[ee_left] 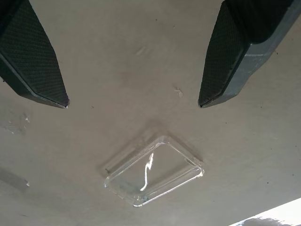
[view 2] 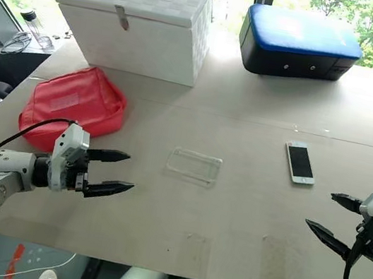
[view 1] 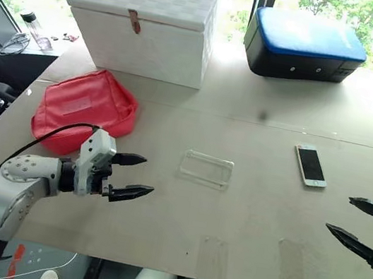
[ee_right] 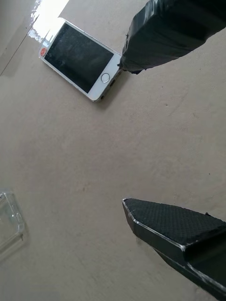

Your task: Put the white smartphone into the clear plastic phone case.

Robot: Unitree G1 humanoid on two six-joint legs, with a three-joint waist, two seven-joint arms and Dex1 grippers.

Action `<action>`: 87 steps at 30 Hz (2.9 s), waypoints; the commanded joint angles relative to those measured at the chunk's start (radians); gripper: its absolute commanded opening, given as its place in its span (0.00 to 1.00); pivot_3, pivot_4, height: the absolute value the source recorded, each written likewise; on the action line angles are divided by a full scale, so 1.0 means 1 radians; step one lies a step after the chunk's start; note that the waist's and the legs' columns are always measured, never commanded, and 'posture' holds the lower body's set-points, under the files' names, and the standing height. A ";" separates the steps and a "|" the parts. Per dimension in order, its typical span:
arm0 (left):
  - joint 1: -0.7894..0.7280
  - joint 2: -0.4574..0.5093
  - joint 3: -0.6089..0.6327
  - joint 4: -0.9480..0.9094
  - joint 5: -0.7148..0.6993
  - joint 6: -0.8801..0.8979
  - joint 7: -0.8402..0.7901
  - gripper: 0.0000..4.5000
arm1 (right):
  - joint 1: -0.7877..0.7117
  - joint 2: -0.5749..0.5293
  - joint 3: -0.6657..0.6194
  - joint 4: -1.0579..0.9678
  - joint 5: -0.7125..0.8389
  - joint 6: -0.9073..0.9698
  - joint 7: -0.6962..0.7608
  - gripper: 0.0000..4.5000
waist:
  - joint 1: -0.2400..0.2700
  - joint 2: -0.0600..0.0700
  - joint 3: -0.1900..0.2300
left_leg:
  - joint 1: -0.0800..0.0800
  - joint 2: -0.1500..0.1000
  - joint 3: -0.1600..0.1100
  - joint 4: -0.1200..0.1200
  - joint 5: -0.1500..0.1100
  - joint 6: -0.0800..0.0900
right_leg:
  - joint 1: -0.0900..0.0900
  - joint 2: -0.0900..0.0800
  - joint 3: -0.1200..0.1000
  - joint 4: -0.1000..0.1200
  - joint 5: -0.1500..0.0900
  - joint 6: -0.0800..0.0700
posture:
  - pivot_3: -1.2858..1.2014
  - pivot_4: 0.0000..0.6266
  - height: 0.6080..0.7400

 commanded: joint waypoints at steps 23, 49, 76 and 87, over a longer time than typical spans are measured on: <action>-0.612 -0.292 -0.587 0.544 0.452 -0.245 -0.075 0.42 | -0.041 -0.040 0.045 -0.319 0.230 -0.006 -0.046 1.00 | 0.012 -0.001 0.001 | 0.000 0.001 0.000 0.002 0.001 0.002 | 0.004 -0.001 -0.005 -0.002 0.003 0.004 | 0.52 0.24 1.00; -0.642 -0.393 -0.555 0.366 0.395 -0.177 -0.169 0.50 | -0.277 0.011 0.316 -0.187 0.132 0.173 -0.444 1.00 | 0.020 -0.001 0.002 | -0.001 0.001 0.000 0.005 0.003 0.005 | 0.004 0.000 -0.005 -0.001 0.004 0.007 | 0.52 0.24 1.00; -0.378 -0.244 -0.144 -0.178 0.083 0.033 0.141 0.97 | -0.795 0.437 0.460 0.451 -0.220 0.658 -0.986 0.89 | 0.000 -0.004 -0.002 | 0.004 0.001 0.001 0.004 0.003 0.004 | 0.005 0.003 -0.002 0.001 0.005 0.005 | 0.52 0.24 1.00; -0.337 -0.228 -0.137 -0.201 0.063 0.026 0.184 0.97 | -0.722 0.391 0.457 0.314 -0.195 0.639 -0.879 0.60 | 0.001 -0.004 -0.002 | 0.003 0.001 0.000 0.002 0.003 0.004 | 0.004 0.002 -0.004 0.000 0.005 0.005 | 0.52 0.24 1.00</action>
